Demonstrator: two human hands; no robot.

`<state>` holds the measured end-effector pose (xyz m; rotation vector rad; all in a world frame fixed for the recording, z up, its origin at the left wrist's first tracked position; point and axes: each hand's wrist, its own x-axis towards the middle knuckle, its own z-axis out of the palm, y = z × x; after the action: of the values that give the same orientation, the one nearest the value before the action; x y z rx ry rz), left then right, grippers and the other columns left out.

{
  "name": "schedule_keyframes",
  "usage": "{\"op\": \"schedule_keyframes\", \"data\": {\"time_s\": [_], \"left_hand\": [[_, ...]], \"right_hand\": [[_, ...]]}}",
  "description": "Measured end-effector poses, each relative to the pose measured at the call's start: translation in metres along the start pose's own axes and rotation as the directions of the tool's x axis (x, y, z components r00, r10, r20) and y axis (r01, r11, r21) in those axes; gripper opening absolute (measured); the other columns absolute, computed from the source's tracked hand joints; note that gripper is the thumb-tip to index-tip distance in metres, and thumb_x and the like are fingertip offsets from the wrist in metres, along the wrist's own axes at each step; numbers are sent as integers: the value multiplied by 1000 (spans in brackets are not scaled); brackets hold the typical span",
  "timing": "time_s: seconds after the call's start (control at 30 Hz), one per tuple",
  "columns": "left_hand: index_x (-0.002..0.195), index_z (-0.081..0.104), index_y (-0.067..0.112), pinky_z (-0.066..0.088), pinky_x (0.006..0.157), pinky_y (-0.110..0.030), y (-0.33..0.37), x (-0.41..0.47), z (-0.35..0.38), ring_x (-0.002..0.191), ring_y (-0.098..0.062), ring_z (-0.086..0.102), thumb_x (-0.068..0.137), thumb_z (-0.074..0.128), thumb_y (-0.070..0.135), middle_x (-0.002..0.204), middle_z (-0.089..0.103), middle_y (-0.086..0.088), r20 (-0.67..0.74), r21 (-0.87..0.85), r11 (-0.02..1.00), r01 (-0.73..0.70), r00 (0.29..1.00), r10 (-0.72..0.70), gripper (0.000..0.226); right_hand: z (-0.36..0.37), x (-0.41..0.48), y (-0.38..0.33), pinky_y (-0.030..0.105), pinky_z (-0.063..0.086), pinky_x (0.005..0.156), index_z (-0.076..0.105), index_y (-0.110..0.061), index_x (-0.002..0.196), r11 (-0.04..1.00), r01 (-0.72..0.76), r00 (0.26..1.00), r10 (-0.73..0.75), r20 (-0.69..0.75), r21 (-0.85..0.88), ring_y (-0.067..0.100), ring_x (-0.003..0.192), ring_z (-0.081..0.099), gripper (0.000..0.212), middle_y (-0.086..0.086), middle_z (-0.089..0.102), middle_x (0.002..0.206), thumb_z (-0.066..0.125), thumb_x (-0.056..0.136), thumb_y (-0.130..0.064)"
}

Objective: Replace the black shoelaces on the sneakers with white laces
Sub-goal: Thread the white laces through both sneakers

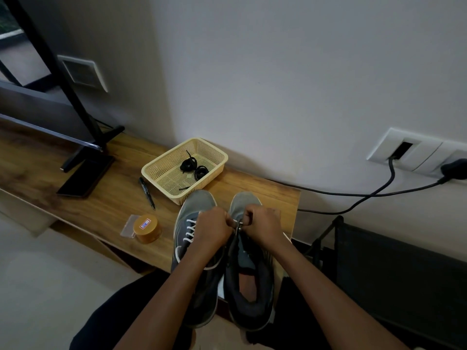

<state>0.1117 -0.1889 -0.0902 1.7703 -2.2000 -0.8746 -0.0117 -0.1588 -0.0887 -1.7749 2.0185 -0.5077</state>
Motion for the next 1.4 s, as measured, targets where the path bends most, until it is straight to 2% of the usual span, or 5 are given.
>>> {"op": "schedule_keyframes", "data": {"time_s": [0.17,0.6,0.97,1.27,1.4], "left_hand": [[102,74,18,6,116,-41,-1,1,2,100,-19,62,88,58,13,103,72,-3,-35,92,995,-41,998,44,22],[109,71,20,-2,116,-40,1,-1,1,103,-17,60,92,56,22,108,69,0,-49,202,974,-107,992,119,22],[88,67,20,19,86,-34,-2,-8,-3,99,-15,56,93,53,30,94,67,2,-86,93,995,31,996,-23,18],[112,65,23,27,99,-44,-31,-4,-51,119,-30,40,94,50,33,126,48,-8,-388,212,912,352,887,-252,25],[117,60,31,27,105,-46,-36,-3,-52,127,-30,34,86,61,34,135,45,-2,-304,199,963,180,946,-114,32]], "right_hand": [[3,3,2,26,25,61,31,-23,54,994,44,999,-43,-8,104,16,58,37,40,-8,38,55,53,71,5],[4,4,3,25,25,53,31,-23,54,984,67,998,-69,4,165,9,51,32,40,-8,36,53,52,69,7],[-17,0,18,35,25,77,47,-25,72,990,-122,990,126,58,-71,21,99,39,23,0,51,100,69,76,-30],[-18,-1,17,35,24,78,58,-22,79,964,-244,966,251,66,-102,26,111,39,28,1,60,103,74,70,-43],[-20,-2,14,35,24,78,60,-22,80,965,-238,965,248,83,-108,25,111,39,28,-1,60,101,73,71,-44]]}}
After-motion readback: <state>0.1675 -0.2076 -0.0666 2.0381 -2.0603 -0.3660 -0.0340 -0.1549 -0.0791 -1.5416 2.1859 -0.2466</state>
